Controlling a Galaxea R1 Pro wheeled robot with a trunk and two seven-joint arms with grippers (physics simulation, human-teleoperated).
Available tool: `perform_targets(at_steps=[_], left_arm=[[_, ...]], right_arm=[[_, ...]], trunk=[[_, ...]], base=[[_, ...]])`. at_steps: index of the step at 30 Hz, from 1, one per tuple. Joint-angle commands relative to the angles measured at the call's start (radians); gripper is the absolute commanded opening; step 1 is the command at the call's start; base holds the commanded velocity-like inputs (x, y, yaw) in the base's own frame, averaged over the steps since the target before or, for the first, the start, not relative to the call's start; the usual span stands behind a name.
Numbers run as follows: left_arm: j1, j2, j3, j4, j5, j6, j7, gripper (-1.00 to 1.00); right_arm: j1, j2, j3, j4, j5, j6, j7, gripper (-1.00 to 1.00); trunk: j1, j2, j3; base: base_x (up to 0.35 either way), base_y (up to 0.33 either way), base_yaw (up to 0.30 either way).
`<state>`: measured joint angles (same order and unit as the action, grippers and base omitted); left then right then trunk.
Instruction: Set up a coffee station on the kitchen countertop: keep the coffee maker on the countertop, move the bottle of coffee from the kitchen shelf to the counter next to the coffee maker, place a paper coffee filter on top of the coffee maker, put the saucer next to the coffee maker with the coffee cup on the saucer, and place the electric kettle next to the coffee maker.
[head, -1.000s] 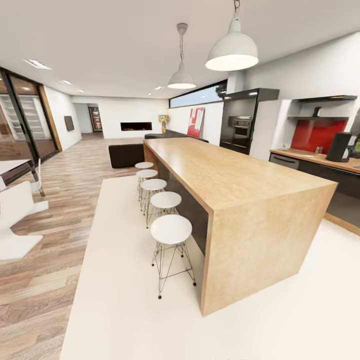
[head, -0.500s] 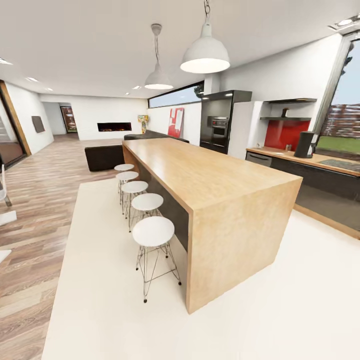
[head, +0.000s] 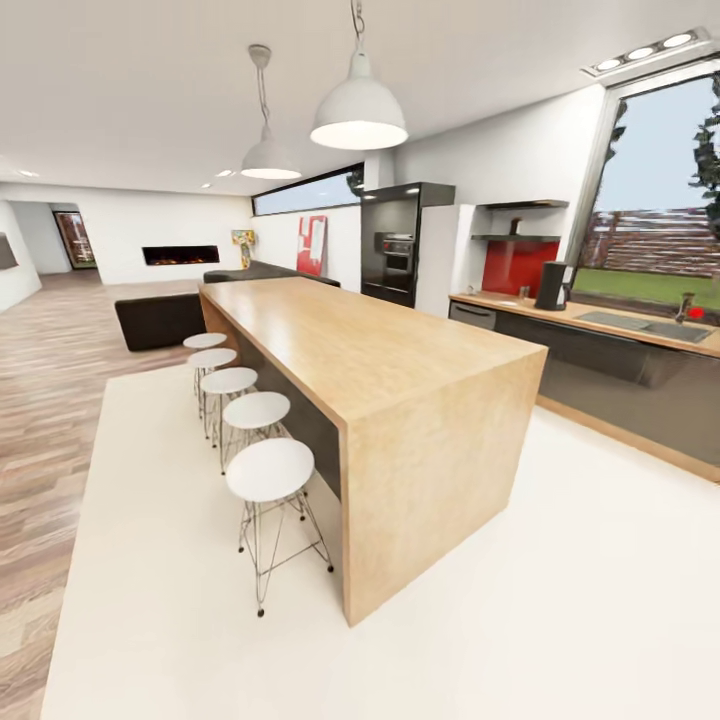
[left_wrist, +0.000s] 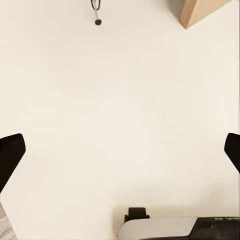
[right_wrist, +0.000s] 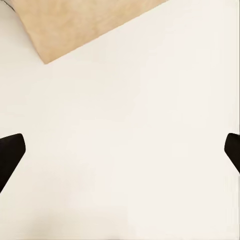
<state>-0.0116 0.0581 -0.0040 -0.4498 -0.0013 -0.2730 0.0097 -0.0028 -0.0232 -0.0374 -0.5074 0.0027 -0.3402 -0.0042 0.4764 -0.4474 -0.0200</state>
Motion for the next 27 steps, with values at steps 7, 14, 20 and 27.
perform_targets(at_steps=[7,14,20,27], left_arm=[[-0.001,0.0,-0.001,0.0,0.0,-0.003,0.001,1.0],[-0.001,-0.001,-0.001,0.0,0.0,-0.003,0.001,1.0],[-0.001,-0.001,-0.001,0.0,-0.001,-0.003,0.001,1.0],[-0.001,0.0,-0.001,0.0,0.0,-0.003,0.001,1.0]], right_arm=[[0.0,0.0,-0.001,-0.001,0.0,-0.002,0.0,1.0],[0.0,0.0,-0.001,-0.001,0.0,-0.002,0.0,1.0],[0.0,0.0,-0.001,-0.001,0.0,-0.002,0.0,1.0],[0.0,0.0,-0.001,-0.001,0.0,-0.002,0.0,1.0]], trunk=[[-0.026,0.047,0.02],[-0.026,0.047,0.02],[-0.026,0.047,0.02],[-0.026,0.047,0.02]], base=[[0.0,0.0,-0.267],[0.0,0.0,-0.266],[0.0,0.0,-0.266],[0.0,0.0,-0.267]])
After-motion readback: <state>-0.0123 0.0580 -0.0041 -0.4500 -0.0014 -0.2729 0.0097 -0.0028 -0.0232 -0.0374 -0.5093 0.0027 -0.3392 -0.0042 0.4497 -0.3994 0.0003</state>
